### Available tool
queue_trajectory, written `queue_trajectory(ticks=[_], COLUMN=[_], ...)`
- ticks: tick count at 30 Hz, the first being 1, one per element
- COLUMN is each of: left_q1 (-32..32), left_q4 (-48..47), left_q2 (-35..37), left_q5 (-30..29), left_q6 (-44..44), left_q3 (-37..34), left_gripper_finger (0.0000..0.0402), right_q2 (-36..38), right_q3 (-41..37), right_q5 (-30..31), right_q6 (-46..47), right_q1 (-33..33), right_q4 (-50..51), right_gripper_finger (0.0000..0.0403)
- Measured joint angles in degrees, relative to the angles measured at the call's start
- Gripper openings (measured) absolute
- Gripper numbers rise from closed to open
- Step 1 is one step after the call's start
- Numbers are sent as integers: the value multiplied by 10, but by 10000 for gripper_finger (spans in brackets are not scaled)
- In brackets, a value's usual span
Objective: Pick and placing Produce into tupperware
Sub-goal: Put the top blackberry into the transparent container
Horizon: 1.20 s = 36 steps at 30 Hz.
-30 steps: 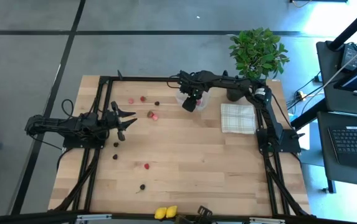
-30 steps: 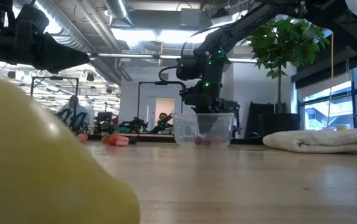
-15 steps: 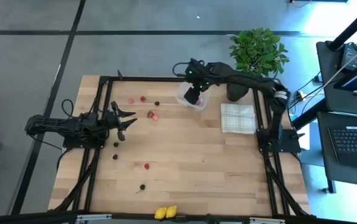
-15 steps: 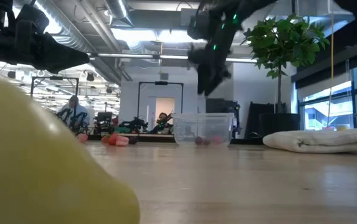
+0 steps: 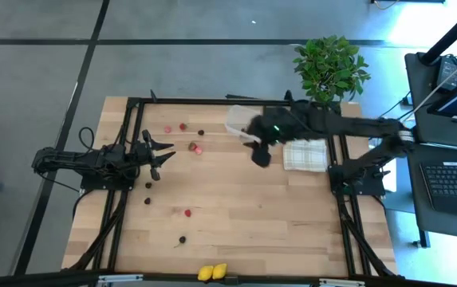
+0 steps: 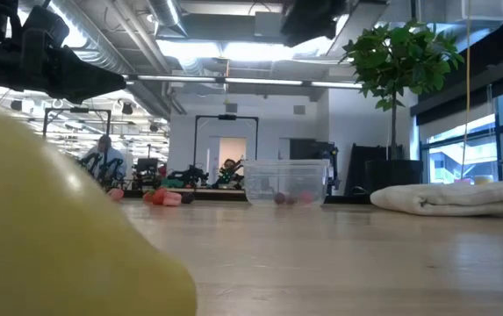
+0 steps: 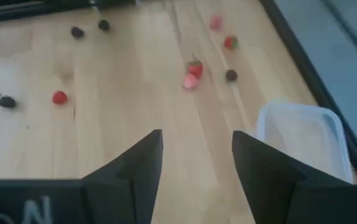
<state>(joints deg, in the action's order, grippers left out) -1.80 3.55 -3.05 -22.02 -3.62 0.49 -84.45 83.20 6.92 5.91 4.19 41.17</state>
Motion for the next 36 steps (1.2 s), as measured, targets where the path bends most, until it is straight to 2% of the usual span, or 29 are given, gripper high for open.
queue_trajectory(ticks=[7, 11, 18, 23, 30, 36], left_q1=[0, 0, 0, 0, 0, 0], left_q4=[0, 0, 0, 0, 0, 0], left_q2=[0, 0, 0, 0, 0, 0], left_q5=[0, 0, 0, 0, 0, 0], left_q6=[0, 0, 0, 0, 0, 0], left_q3=[0, 0, 0, 0, 0, 0], left_gripper_finger=[124, 124, 124, 124, 124, 124], right_q2=[176, 248, 322, 350, 405, 454], right_q3=[-293, -443, -640, -730, -790, -825], right_q5=[10, 9, -70, -71, -70, -44], right_q6=[1, -2, -17, -18, -36, -69], right_q1=[-44, -55, -71, -75, -51, 0], right_q4=[-263, -424, -647, -750, -755, -757], right_gripper_finger=[195, 195, 195, 195, 195, 195])
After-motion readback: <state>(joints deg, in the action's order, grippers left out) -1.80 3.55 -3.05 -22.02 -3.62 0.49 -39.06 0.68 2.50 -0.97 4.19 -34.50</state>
